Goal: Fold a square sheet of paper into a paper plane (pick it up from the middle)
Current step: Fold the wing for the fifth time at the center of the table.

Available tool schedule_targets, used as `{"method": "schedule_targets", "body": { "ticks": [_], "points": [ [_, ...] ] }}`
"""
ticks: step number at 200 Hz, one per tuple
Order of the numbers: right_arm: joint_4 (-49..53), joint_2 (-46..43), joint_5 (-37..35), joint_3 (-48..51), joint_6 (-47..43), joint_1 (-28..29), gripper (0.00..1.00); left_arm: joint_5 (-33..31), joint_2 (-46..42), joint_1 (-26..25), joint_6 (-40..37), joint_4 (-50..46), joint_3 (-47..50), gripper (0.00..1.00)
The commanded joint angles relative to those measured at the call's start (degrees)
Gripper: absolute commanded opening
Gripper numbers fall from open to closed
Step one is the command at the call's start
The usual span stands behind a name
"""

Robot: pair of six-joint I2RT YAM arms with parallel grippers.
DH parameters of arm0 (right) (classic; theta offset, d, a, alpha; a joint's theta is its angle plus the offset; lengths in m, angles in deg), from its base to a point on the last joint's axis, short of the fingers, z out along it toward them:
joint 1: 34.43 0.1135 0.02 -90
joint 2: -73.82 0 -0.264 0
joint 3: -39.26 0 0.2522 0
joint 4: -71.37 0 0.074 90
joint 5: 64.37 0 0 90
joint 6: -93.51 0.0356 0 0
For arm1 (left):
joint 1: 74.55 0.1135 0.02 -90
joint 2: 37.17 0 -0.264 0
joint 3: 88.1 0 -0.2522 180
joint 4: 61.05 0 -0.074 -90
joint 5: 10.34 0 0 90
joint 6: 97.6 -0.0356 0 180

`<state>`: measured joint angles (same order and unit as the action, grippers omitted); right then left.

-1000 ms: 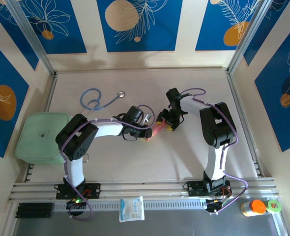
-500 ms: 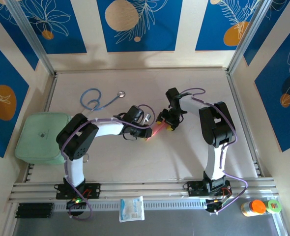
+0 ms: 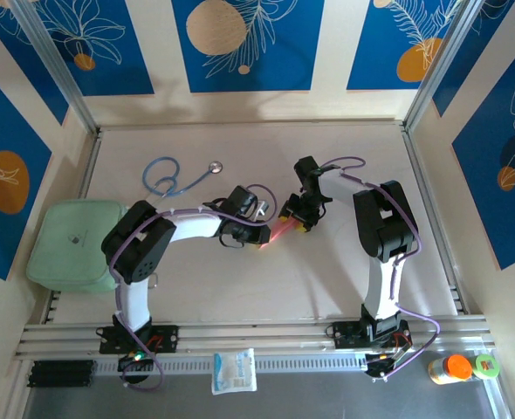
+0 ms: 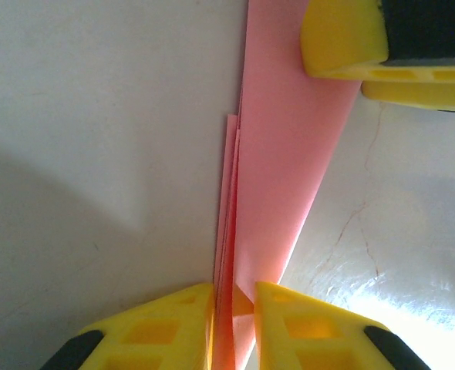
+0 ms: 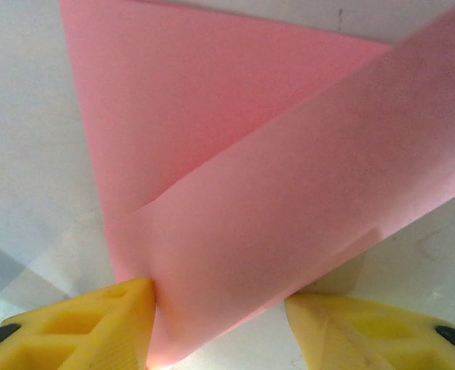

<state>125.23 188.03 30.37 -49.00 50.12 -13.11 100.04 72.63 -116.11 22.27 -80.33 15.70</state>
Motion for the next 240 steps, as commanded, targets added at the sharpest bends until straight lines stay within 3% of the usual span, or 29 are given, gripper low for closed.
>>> {"method": "schedule_targets", "body": {
  "ticks": [1,124,192,216,240],
  "points": [
    [-4.9,8.7,-7.0,4.6,0.3,0.8,0.54,-2.7,1.4,-0.4,-0.4,-2.2,-1.0,0.21],
    [-4.0,10.8,-8.0,4.1,0.3,1.1,0.51,-5.7,1.5,-0.5,0.7,-4.7,-2.0,0.18],
    [-3.7,11.6,-8.0,3.7,1.0,0.9,0.51,-4.8,-6.9,-1.1,1.3,-1.2,-0.2,0.39],
    [-3.6,11.9,-7.9,3.7,1.1,0.8,0.51,-2.6,-5.7,-1.5,1.7,1.7,0.1,0.4],
    [-3.6,12.0,-7.8,3.7,1.4,0.6,0.51,1.3,-3.0,-1.7,3.3,5.1,-1.0,0.33]
  ]
}}
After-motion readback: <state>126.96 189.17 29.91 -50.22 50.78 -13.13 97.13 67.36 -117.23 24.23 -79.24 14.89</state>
